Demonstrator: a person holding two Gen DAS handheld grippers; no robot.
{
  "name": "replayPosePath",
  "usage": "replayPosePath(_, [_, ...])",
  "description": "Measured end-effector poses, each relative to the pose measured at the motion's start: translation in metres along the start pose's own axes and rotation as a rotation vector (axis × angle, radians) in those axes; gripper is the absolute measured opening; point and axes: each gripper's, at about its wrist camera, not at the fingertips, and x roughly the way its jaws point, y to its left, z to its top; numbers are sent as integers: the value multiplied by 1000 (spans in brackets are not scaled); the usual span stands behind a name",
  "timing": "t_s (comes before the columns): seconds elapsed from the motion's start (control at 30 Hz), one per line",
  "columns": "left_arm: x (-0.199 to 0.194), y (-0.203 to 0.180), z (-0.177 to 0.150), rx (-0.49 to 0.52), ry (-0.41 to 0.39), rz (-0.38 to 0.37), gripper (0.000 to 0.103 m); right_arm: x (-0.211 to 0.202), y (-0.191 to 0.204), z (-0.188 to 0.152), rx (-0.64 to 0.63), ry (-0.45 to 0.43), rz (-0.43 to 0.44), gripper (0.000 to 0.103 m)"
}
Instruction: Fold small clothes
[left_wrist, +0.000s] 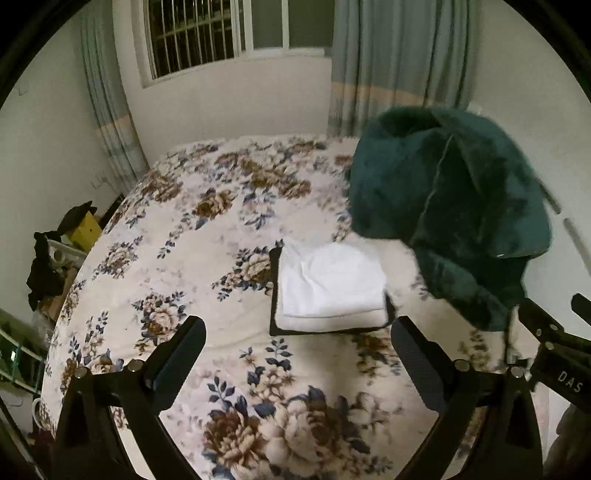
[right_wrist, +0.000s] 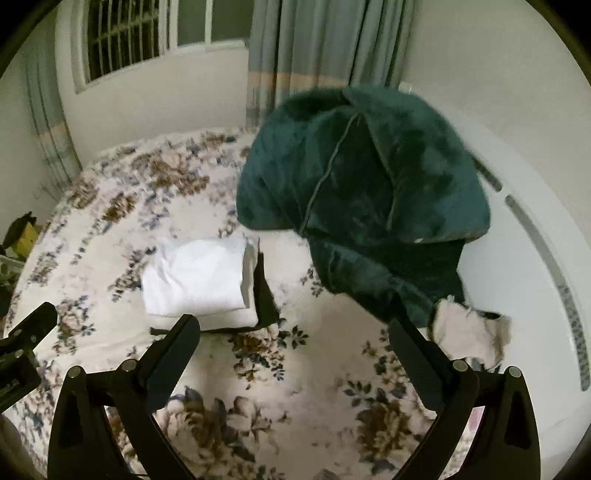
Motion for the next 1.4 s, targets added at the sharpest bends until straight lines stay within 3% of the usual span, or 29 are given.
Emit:
replayPosePath(0.23, [-103, -2, -3, -28, -81, -12, 103, -132, -6, -6, -40, -126, 35, 103])
replayPosePath(0.57, [-187, 0, -26, -21, -155, 0, 103, -243, -15, -31, -45, -213, 77, 103])
replayPosePath(0.9, [-216, 3, -48, -29, -173, -2, 103, -287, -25, -51, -61, -233, 95, 103])
replayPosePath(1.4, [-231, 12, -52, -38, -207, 24, 103, -305, -35, -50, -59, -231, 113, 103])
